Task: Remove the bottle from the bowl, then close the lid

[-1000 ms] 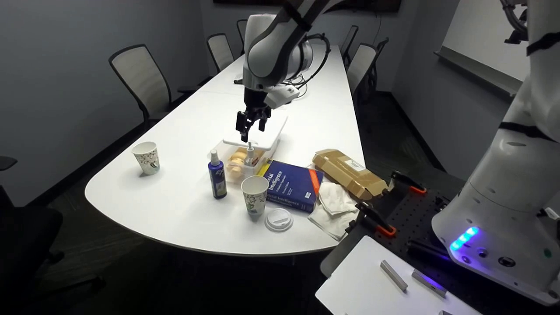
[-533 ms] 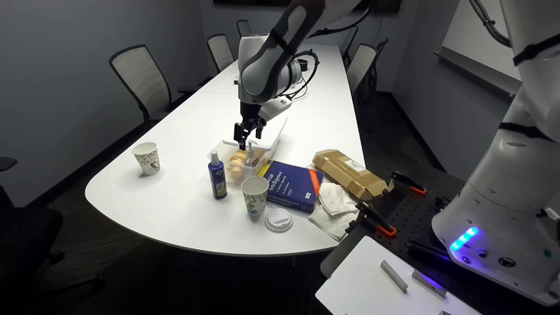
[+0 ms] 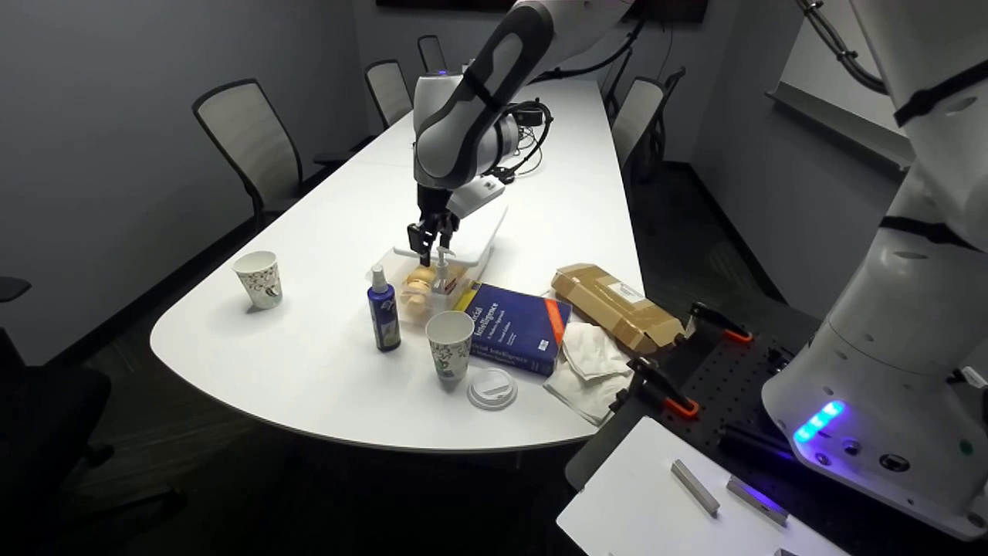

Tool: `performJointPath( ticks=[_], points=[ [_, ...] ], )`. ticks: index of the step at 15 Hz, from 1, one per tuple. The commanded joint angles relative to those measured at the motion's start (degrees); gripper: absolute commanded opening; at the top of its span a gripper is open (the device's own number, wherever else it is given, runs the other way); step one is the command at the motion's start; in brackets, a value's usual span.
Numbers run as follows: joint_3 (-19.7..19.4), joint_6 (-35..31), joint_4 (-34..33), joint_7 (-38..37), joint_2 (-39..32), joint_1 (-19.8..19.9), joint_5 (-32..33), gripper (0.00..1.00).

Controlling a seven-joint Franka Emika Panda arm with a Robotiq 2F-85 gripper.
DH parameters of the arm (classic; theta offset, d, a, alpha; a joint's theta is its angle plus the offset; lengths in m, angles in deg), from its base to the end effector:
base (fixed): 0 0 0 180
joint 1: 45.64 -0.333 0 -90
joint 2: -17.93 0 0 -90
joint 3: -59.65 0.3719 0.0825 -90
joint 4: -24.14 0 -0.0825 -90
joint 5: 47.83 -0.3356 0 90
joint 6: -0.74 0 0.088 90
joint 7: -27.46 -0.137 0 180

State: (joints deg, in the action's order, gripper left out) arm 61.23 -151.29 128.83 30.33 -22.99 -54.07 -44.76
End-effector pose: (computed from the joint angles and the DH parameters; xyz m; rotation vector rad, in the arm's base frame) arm 0.6565 0.1144 0.2035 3.1065 0.4108 0.1772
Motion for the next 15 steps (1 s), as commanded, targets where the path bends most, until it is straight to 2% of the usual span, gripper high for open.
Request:
performJointPath(
  ticks=[1,5,6,8,15],
  points=[
    [-1.04,2.86,-2.26,-2.43,-0.38,-0.82,1.44,0.35],
    [-2.06,7.08,-2.16,-5.28,0.27,-1.44,1.28,0.05],
    [-2.0,8.14,-2.25,-5.77,0.25,-1.36,1.13,0.01],
    [-2.04,9.22,-2.45,-6.85,0.25,-1.43,1.13,0.04],
    [0.06,10.61,-3.08,-7.31,2.42,-0.55,-0.89,0.04]
  ],
)
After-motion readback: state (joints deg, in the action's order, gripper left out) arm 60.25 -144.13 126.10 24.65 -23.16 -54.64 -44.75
